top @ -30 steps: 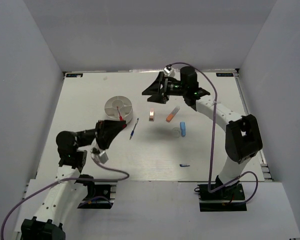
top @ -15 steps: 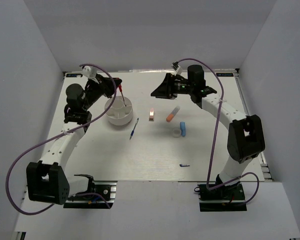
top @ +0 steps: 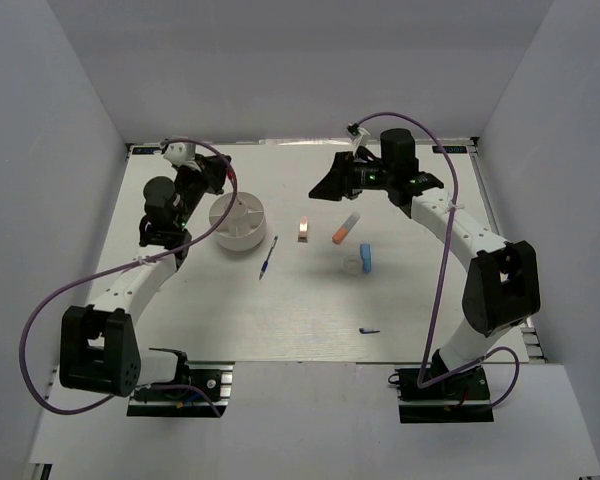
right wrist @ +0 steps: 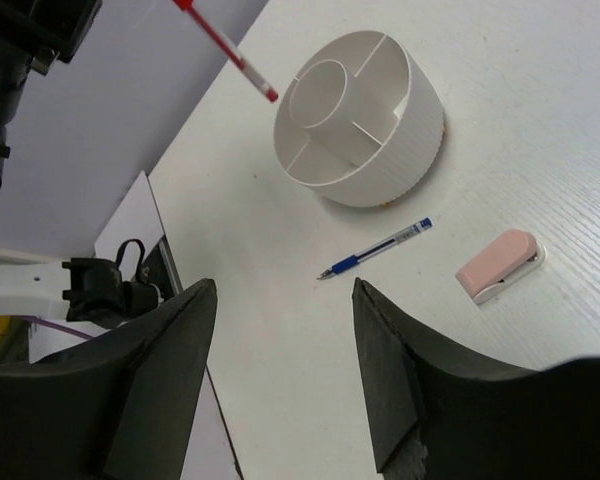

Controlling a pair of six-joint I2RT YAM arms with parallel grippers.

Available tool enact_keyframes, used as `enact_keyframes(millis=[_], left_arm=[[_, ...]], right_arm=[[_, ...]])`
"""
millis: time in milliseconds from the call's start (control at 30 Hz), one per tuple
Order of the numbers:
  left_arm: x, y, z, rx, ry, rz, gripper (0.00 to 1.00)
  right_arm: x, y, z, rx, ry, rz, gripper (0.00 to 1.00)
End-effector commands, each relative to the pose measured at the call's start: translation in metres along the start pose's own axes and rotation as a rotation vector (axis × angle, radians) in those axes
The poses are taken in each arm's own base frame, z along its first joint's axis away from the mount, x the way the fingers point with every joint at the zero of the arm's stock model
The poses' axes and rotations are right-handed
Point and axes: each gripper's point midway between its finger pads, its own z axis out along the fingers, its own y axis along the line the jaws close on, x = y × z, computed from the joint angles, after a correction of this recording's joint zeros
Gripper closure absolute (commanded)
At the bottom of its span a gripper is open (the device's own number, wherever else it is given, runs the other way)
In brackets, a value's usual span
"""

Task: Sort the stationery into containers
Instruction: Place the pen in the storage box.

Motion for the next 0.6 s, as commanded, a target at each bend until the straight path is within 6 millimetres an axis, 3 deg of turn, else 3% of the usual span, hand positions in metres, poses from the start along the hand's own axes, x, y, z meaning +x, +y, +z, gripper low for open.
enact_keyframes(millis=[0, 33, 133, 367, 433, 467, 567], left_arm=[[-0.018, 0.021, 0.010, -0.100, -0.047, 0.148, 1.00], [-0.014, 0.030, 0.012, -0.123, -0.031, 0.147, 1.00], [-0.001, 0.034, 0.010, -0.120, -0.001, 0.174, 1.00], [0.033, 0.031, 0.007, -0.099, 0.077, 0.126, 1.00], [0.041, 0.032, 0.004, -0.099, 0.100, 0.115, 1.00], [0.048, 0.033, 0.003, -0.100, 0.119, 0.110, 1.00], [0.064, 0.036, -0.002, -0.114, 0.167, 0.095, 1.00]], right_arm=[[0.001, 0.001, -0.005, 0.016, 0.004, -0.084, 0.38], [0.003, -0.005, -0.006, 0.040, 0.009, -0.089, 0.39], [0.007, -0.009, -0.008, 0.063, 0.018, -0.089, 0.41], [0.027, -0.013, -0.016, 0.081, 0.077, -0.150, 0.50], [0.044, -0.015, -0.022, 0.076, 0.142, -0.201, 0.61], [0.051, -0.020, -0.026, 0.070, 0.173, -0.317, 0.70], [0.081, -0.026, -0.044, 0.076, 0.281, -0.425, 0.78]])
